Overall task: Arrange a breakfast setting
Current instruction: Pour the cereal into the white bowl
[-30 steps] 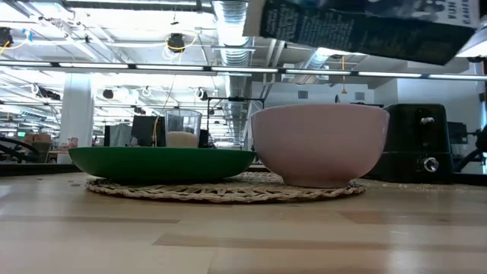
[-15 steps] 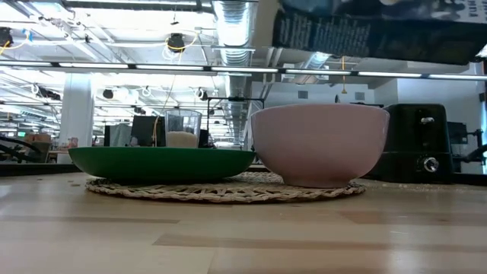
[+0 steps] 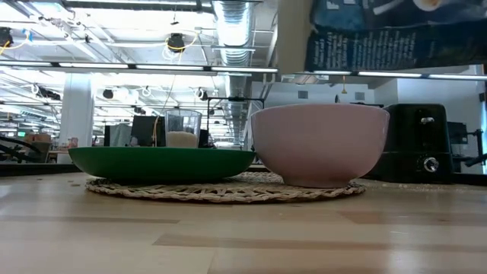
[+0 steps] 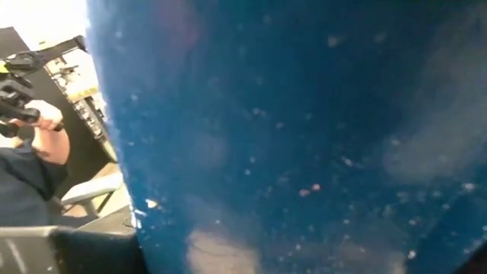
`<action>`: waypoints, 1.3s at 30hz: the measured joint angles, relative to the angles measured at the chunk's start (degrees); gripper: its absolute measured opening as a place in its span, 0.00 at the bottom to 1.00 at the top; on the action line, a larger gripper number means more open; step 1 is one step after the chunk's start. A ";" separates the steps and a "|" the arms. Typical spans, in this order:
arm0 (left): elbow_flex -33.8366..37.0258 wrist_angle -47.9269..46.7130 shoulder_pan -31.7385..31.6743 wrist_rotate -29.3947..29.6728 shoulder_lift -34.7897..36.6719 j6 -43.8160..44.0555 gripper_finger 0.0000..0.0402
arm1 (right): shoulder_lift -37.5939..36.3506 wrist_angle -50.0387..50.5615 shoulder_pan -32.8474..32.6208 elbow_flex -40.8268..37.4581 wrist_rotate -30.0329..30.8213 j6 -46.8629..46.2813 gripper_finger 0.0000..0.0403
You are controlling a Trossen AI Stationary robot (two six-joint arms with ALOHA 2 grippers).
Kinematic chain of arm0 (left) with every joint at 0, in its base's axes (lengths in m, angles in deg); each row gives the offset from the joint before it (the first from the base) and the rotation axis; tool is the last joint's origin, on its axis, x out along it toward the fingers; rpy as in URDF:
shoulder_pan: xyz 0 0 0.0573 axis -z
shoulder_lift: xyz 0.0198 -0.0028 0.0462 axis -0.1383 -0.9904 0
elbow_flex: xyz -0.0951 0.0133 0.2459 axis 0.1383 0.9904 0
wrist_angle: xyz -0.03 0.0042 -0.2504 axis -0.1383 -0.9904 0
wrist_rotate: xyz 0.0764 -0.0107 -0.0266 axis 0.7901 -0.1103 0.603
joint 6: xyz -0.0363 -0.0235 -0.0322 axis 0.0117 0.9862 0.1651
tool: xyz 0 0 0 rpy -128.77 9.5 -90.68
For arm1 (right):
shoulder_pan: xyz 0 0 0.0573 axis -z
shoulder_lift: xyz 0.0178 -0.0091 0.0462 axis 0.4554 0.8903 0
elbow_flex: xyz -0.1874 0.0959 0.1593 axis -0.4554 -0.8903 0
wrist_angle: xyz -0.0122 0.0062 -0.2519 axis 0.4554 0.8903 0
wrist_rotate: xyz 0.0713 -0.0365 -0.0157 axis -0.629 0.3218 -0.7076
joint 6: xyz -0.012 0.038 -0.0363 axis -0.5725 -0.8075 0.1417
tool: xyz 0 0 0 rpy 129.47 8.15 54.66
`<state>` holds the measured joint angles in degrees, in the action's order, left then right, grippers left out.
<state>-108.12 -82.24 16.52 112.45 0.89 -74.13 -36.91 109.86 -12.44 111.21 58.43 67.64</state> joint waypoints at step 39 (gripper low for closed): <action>2.69 4.43 -0.07 -0.78 -3.58 0.50 0.43 | 16.89 8.63 0.07 9.10 0.61 -1.02 0.79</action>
<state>-105.43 -77.82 16.45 111.67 -2.69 -73.63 -20.02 118.49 -12.37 120.30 59.03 66.62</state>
